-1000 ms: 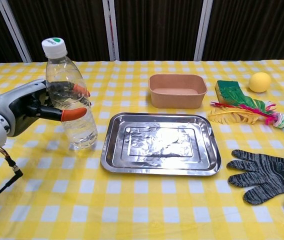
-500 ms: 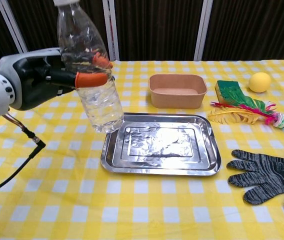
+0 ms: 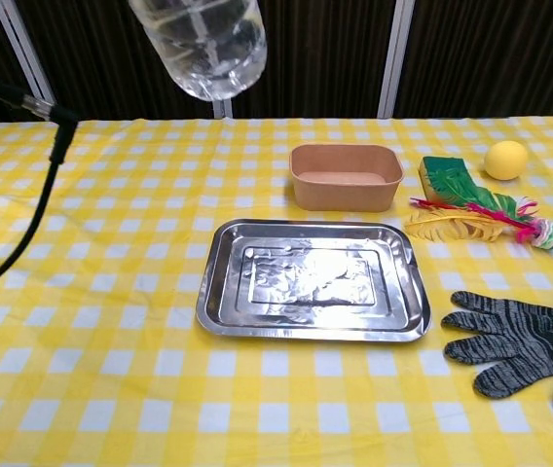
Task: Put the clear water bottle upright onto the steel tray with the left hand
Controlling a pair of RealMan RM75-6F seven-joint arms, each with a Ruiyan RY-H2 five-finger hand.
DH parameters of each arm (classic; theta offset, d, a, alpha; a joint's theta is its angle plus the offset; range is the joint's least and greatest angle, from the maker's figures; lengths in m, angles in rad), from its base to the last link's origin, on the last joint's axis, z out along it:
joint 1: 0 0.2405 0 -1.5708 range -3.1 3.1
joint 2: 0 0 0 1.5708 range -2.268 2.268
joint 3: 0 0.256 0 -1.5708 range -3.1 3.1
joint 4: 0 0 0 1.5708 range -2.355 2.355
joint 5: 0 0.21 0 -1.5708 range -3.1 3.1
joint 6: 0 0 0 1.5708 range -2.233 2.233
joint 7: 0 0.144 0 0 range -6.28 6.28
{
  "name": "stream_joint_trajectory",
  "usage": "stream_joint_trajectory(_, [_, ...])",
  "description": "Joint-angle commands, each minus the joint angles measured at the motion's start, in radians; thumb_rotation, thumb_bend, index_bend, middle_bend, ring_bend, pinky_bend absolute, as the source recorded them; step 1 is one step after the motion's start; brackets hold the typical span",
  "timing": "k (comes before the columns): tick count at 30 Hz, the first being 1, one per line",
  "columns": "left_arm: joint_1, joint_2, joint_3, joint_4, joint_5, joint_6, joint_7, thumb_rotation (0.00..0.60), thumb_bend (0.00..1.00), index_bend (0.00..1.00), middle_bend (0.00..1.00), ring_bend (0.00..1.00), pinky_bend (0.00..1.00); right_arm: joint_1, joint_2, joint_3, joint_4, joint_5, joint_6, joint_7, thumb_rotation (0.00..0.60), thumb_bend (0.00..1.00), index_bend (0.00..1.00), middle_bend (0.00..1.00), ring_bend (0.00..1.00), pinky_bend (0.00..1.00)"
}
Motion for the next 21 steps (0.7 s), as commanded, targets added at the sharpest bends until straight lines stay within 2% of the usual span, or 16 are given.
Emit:
stream_joint_trajectory(1, [0.066, 0.082, 0.093, 0.000, 0.049, 0.023, -0.047, 0.600, 0.38, 0.45, 0.42, 0.00, 0.00, 0.000, 0.000, -0.002, -0.001, -0.001, 0.000, -0.002, 0.600, 0.05, 0.05, 0.00, 0.00, 0.00])
stream_joint_trajectory(4, [0.074, 0.084, 0.122, 0.036, -0.046, 0.016, -0.026, 0.600, 0.38, 0.45, 0.42, 0.00, 0.00, 0.002, -0.001, 0.001, -0.006, 0.003, -0.002, -0.008, 0.600, 0.05, 0.05, 0.00, 0.00, 0.00])
stream_joint_trajectory(9, [0.067, 0.039, 0.153, 0.242, -0.135, -0.063, -0.165, 0.600, 0.38, 0.46, 0.42, 0.00, 0.00, 0.001, 0.002, 0.005, -0.005, 0.014, -0.004, -0.005, 0.600, 0.05, 0.05, 0.00, 0.00, 0.00])
stream_joint_trajectory(16, [0.071, -0.022, 0.159, 0.460, -0.145, -0.117, -0.318, 0.600, 0.38, 0.46, 0.42, 0.00, 0.00, 0.003, 0.001, 0.004, -0.004, 0.012, -0.009, -0.009, 0.600, 0.05, 0.05, 0.00, 0.00, 0.00])
stream_joint_trajectory(21, [0.065, -0.033, 0.137, 0.488, -0.128, -0.128, -0.381, 0.600, 0.39, 0.47, 0.43, 0.00, 0.00, 0.005, -0.004, 0.002, -0.002, 0.012, -0.012, -0.015, 0.600, 0.05, 0.05, 0.00, 0.00, 0.00])
